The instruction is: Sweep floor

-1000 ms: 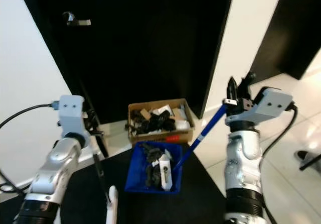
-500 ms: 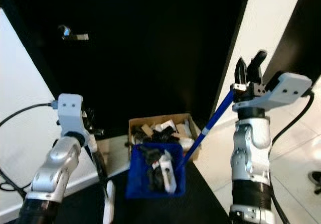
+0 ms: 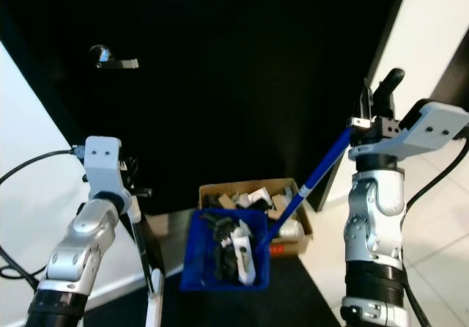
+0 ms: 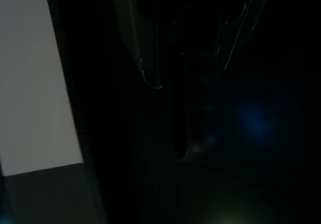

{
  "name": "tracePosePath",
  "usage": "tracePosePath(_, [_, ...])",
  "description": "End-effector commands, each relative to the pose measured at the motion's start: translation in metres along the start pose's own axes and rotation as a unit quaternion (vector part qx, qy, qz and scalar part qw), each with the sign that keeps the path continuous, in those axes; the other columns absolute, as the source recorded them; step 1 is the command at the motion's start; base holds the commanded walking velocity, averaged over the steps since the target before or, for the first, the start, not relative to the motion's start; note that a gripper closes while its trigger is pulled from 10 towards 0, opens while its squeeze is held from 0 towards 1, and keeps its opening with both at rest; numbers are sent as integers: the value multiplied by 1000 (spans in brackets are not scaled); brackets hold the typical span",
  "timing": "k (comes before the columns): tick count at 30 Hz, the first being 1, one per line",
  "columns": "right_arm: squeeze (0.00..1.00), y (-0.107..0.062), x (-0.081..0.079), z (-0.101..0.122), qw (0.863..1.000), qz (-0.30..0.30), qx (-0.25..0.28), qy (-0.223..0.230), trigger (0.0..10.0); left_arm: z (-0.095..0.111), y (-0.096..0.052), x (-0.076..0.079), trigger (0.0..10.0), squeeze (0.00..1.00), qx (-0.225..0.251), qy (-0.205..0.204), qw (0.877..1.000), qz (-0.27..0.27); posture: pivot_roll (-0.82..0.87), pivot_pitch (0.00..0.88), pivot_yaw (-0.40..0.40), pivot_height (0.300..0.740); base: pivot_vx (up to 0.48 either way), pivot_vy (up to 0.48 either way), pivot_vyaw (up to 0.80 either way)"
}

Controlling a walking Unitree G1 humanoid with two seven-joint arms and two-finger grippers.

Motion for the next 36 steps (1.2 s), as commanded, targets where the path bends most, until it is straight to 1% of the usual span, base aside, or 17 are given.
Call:
tracePosePath(1, [0,4,-5,12,1000,4,27,14,10000,1,-1,-7,10000,0,2,10,1000,9,7,87,93,740,431,0,0])
tracePosePath(6, [0,5,-6,14,999,8,31,9,10000,1,-1,-6,10000,0,3,10,1000,7,9,89,96,740,431,0,0])
tracePosePath(10, [0,7,-3,21,999,6,38,-6,10000,0,-2,-5,10000,0,0,10,1000,6,8,91,97,740,379,0,0])
tracePosePath(13, [0,8,5,31,999,0,49,-16,10000,-2,-2,-5,10000,0,-4,7,1000,5,8,91,97,740,193,0,0])
tracePosePath(16, [0,9,8,35,998,-2,54,-22,10000,-1,-2,-5,10000,0,-2,3,1000,4,8,91,97,740,0,0,0])
tracePosePath(17, [0,10,14,43,997,-8,63,-34,10000,-1,-2,-3,10000,0,-1,0,1000,1,7,92,98,740,0,0,0])
tracePosePath(18, [0,10,14,43,997,-8,63,-34,10000,-1,-2,-3,10000,0,-1,0,1000,1,7,92,98,740,0,0,0])
tracePosePath(20, [0,11,24,51,996,-19,72,-52,10000,-2,-3,-1,10000,0,-6,3,1000,-5,6,94,104,740,0,0,0])
tracePosePath(22, [0,12,26,54,995,-22,76,-59,10000,-3,-3,-1,10000,0,-6,3,1000,-6,6,94,104,740,0,0,0])
tracePosePath(23, [0,14,29,60,994,-24,84,-69,10000,-4,-4,0,10000,0,-8,3,1000,-8,9,97,109,740,0,0,0])
tracePosePath(26, [0,15,31,65,993,-23,89,-74,10000,-5,-5,0,10000,0,-9,4,1000,-10,10,97,111,740,0,0,0])
tracePosePath(29, [0,18,33,79,991,-17,101,-85,10000,-7,-6,-1,10000,0,-12,7,1000,-12,12,98,117,740,0,0,0])
tracePosePath(31, [0,18,34,82,991,-15,104,-88,10000,-7,-6,-2,10000,0,-13,7,1000,-12,12,98,117,740,0,0,0])
tracePosePath(32, [0,19,34,88,989,-11,109,-102,10000,-7,-6,-3,10000,0,-13,7,1000,-12,11,100,125,740,0,0,0])
tracePosePath(33, [0,19,34,88,989,-11,109,-102,10000,-7,-6,-3,10000,0,-13,7,1000,-12,11,100,125,740,0,0,0])
tracePosePath(35, [0,22,30,89,987,0,109,-118,10000,-7,-5,-2,10000,0,-13,8,1000,-15,7,103,130,740,0,0,0])
tracePosePath(36, [0,27,20,82,986,24,101,-133,10000,-9,-6,0,10000,0,-15,11,1000,-22,8,108,135,740,0,0,0])
Point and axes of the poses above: a point about 5 cm out from each wrist's last joint towards the gripper, its own y axis pointing out of the wrist towards the gripper, its own z axis along the axis of the wrist's last joint, x = y × z, the point moved 6 cm from there along y, pointing out of the wrist towards the gripper, and after that the axes turned 12 degrees about y, right-handed, at the moved point
